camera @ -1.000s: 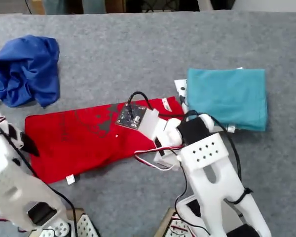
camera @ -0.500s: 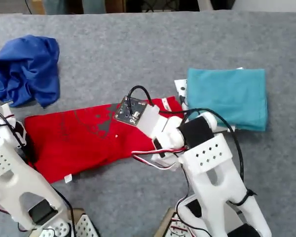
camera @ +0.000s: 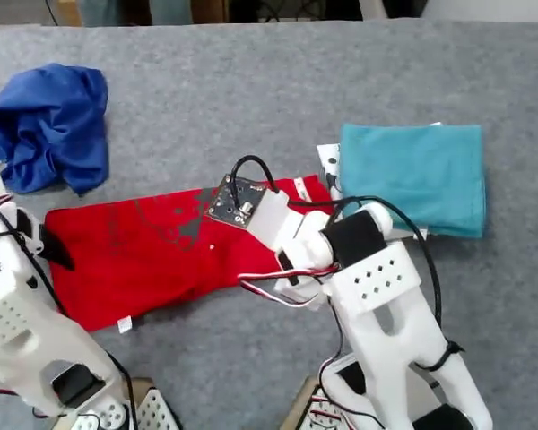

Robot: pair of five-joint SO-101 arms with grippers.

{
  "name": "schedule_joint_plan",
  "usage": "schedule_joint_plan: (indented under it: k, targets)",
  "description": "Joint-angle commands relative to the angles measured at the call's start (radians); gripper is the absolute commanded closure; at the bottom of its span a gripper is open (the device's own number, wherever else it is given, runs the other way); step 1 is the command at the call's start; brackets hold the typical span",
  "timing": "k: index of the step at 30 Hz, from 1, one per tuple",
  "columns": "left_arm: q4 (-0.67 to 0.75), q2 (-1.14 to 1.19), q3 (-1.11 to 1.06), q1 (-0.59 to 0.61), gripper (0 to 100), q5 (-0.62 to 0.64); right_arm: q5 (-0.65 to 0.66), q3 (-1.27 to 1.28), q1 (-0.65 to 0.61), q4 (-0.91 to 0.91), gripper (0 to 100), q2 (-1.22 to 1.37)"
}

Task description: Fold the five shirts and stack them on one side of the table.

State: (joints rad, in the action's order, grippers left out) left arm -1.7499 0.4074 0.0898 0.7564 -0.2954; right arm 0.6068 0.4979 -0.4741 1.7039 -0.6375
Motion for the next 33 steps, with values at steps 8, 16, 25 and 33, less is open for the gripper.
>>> schedule_joint_plan:
  k: [8, 16, 25, 33]
  targets:
    - [0.120, 0.101, -0.019, -0.038, 72, 0.114, 0.002, -0.099, -0.009, 0.006, 98.4, 0.015]
    - [0.043, 0.259, 0.082, -0.113, 74, 0.215, 0.000, -0.131, -0.009, 0.008, 98.4, 0.016]
    - [0.026, 0.384, 0.205, -0.048, 96, 0.222, 0.000, -0.131, -0.005, 0.005, 98.4, 0.015]
    - [-0.012, 0.310, 0.311, 0.048, 97, 0.169, 0.000, -0.131, -0.005, -0.002, 98.4, 0.015]
